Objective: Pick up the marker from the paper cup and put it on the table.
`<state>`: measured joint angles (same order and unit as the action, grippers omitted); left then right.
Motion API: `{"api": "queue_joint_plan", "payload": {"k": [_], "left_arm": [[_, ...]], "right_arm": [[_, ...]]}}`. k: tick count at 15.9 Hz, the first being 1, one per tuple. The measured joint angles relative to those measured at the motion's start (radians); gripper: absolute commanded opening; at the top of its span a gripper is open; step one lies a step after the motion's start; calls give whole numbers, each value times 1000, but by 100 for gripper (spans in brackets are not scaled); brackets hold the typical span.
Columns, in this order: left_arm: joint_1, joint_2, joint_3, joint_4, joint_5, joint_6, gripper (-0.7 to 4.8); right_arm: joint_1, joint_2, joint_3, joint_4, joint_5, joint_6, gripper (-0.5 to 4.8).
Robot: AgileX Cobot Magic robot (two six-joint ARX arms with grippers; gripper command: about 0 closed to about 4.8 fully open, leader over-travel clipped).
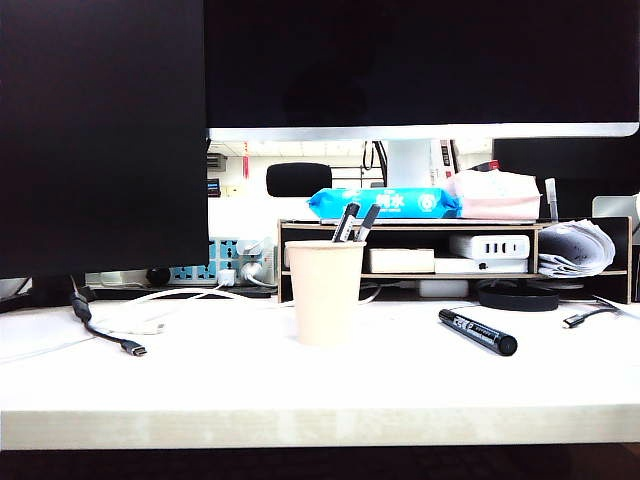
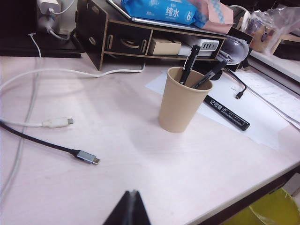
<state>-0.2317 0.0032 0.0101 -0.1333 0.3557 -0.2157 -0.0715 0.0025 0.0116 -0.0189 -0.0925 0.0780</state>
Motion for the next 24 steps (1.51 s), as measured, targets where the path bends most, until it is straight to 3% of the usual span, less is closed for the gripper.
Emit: {"api": "queue_joint_plan", "payload": {"k": [6,21,24], "left_arm": [[0,0,0,0,0,0,-5],[0,0,0,0,0,0,-5],[61,0,0,2,-32,1,-5]], "right_arm": [[51,1,0,1,11,0,-5],[51,1,0,2,22,0,-5],[51,1,0,2,23,0,-5]]}}
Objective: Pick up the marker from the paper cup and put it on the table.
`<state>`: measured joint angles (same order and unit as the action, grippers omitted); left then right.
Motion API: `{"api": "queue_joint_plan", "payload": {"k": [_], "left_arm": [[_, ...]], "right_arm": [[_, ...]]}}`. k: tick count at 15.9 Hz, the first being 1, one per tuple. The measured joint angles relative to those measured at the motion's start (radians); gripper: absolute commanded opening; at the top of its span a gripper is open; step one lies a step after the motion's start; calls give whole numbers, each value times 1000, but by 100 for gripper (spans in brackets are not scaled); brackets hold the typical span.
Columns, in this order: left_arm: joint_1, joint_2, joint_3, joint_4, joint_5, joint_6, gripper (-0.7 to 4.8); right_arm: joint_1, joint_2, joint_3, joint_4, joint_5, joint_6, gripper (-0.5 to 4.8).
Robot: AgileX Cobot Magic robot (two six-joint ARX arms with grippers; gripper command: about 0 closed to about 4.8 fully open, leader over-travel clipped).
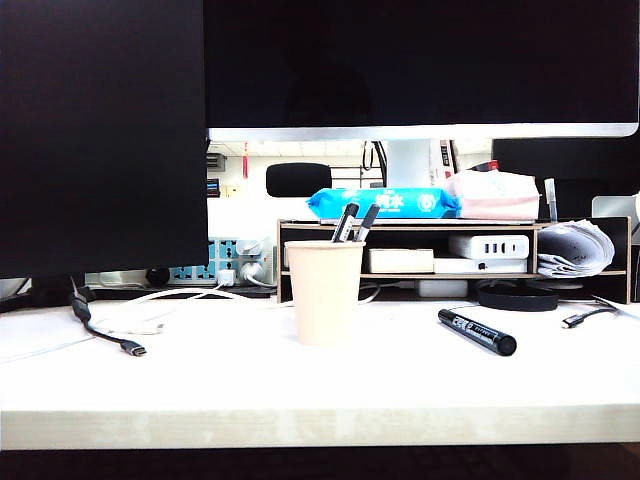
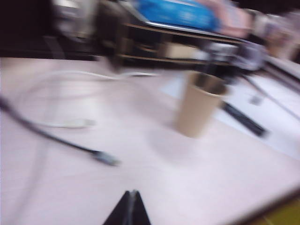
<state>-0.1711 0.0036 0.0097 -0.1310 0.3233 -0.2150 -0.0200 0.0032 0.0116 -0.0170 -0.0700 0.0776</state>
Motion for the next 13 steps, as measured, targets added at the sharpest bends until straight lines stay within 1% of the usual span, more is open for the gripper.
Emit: {"api": "queue_joint_plan", "payload": {"k": [1,2,3,4,7,8,11,13], "left_arm": [[35,0,0,0,-82,0,-5],[46,0,0,-1,-134,-1,-5],[63,0,-1,-1,-212,-2,-5],[89,0,-1,-1,-251,-2,-5],[190,0,-1,0,-280,-2,-5],[201,0,-1,0,-305,-3,-5],[201,0,-1,0,-308,-2,-5],[201,0,-1,0,-299,47,-5]], "right_arm": [[0,0,0,0,0,0,-5],[0,0,0,0,0,0,-5],[0,0,0,0,0,0,-5],[0,0,0,0,0,0,-5],[0,0,0,0,1,0,-5],[0,0,0,0,1,0,-5],[0,0,0,0,2,0,-5],[0,0,0,0,2,0,-5]]}}
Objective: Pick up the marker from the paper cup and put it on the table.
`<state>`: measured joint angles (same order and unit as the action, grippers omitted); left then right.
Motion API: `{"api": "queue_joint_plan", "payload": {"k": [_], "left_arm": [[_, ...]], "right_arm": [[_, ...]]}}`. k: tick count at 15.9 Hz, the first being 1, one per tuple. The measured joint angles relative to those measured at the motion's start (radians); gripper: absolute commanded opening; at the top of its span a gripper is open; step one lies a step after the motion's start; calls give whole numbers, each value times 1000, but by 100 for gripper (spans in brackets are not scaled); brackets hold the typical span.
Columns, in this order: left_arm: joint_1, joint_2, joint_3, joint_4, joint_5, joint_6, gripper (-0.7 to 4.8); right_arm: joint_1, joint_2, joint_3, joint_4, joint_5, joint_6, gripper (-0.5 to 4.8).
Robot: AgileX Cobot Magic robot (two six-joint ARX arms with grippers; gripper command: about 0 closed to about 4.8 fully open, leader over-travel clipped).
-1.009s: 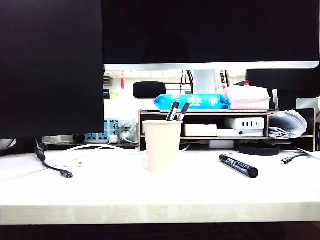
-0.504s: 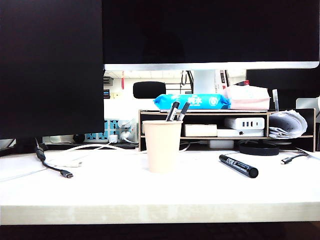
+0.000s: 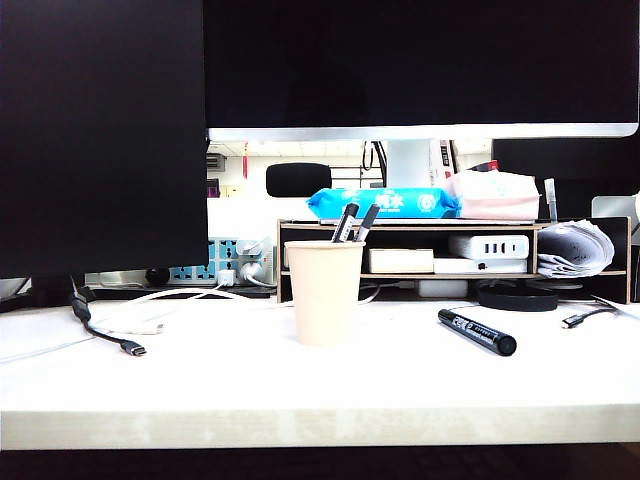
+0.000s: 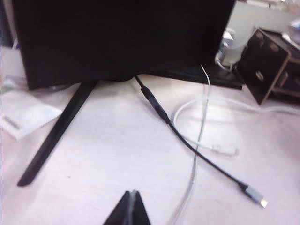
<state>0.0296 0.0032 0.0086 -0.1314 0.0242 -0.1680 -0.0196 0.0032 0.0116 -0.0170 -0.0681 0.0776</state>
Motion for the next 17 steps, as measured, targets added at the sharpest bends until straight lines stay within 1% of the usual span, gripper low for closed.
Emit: {"api": "queue_joint_plan", "payload": {"k": [2,3,7,9,11,17], "left_arm": [[0,0,0,0,19,69,-5],[0,0,0,0,20,81,-5],[0,0,0,2,20,101,-5],[0,0,0,51,20,106,-5],[0,0,0,86,19,127,-5],[0,0,0,78,17,130,-5]], "right_arm": [[0,0,0,0,0,0,-5],[0,0,0,0,0,0,-5],[0,0,0,0,0,0,-5],[0,0,0,0,0,0,-5],[0,0,0,0,0,0,-5],[0,0,0,0,0,0,-5]]}}
